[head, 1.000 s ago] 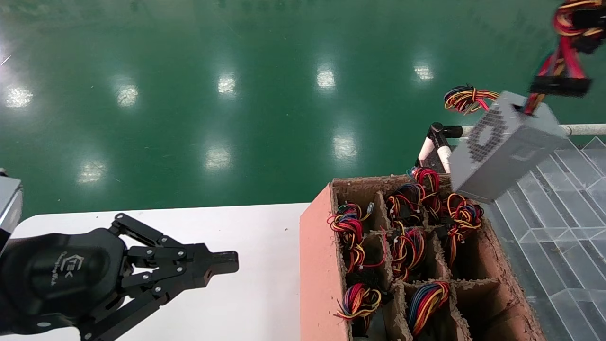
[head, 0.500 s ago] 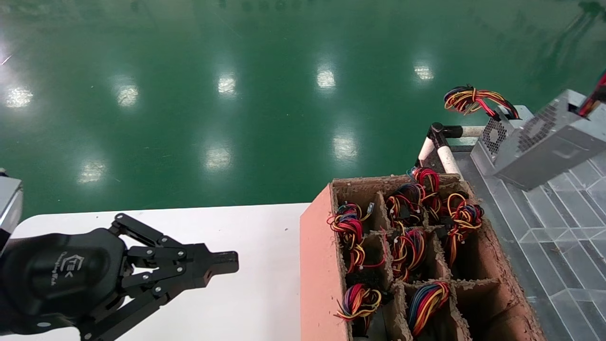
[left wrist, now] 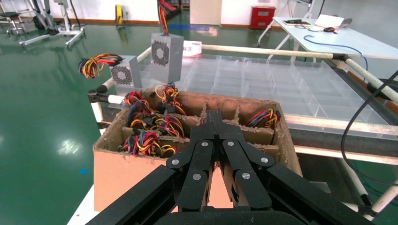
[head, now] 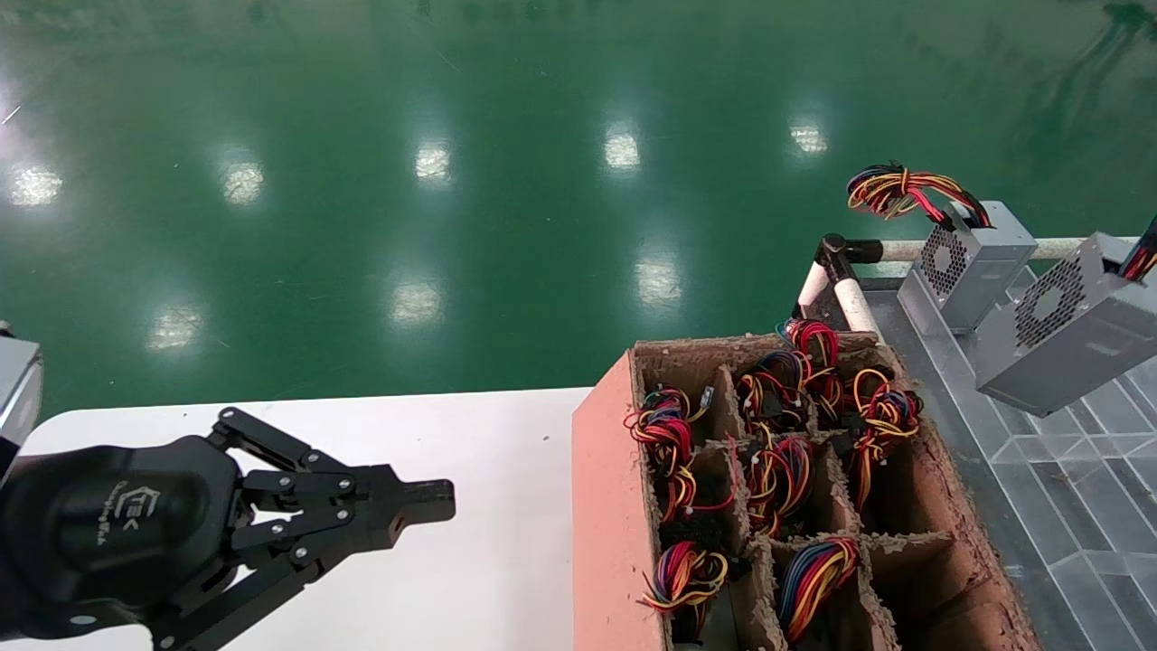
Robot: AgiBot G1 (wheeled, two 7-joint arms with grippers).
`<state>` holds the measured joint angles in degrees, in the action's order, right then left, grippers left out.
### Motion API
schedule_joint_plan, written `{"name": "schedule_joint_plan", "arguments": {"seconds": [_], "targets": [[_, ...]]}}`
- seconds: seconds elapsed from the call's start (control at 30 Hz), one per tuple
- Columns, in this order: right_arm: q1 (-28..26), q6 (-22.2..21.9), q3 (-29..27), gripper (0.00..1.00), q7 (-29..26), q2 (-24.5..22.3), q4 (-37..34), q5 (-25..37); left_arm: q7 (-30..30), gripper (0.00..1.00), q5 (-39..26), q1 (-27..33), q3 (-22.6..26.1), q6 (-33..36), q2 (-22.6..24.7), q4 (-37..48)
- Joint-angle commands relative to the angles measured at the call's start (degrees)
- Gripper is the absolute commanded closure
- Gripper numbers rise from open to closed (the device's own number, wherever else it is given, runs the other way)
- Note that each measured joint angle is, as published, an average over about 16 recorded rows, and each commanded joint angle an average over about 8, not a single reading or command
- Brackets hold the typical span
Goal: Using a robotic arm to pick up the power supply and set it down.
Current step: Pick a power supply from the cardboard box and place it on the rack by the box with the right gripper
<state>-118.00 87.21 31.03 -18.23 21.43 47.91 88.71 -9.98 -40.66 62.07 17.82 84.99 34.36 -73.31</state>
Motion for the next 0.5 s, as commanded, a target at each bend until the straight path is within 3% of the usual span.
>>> {"name": "schedule_joint_plan", "arguments": {"seconds": [0.03, 0.5], "targets": [[0.1, 0.0, 0.3, 1.0, 1.0, 0.4, -1.8, 0.3, 0.0, 1.0, 0.0, 0.0, 0.0, 0.0, 0.0, 0.0], [-1.2, -3.6, 1.3, 1.0, 9.4, 6.2, -18.7, 2.3, 0.0, 1.0, 0.0, 0.0, 0.0, 0.0, 0.0, 0.0]]}}
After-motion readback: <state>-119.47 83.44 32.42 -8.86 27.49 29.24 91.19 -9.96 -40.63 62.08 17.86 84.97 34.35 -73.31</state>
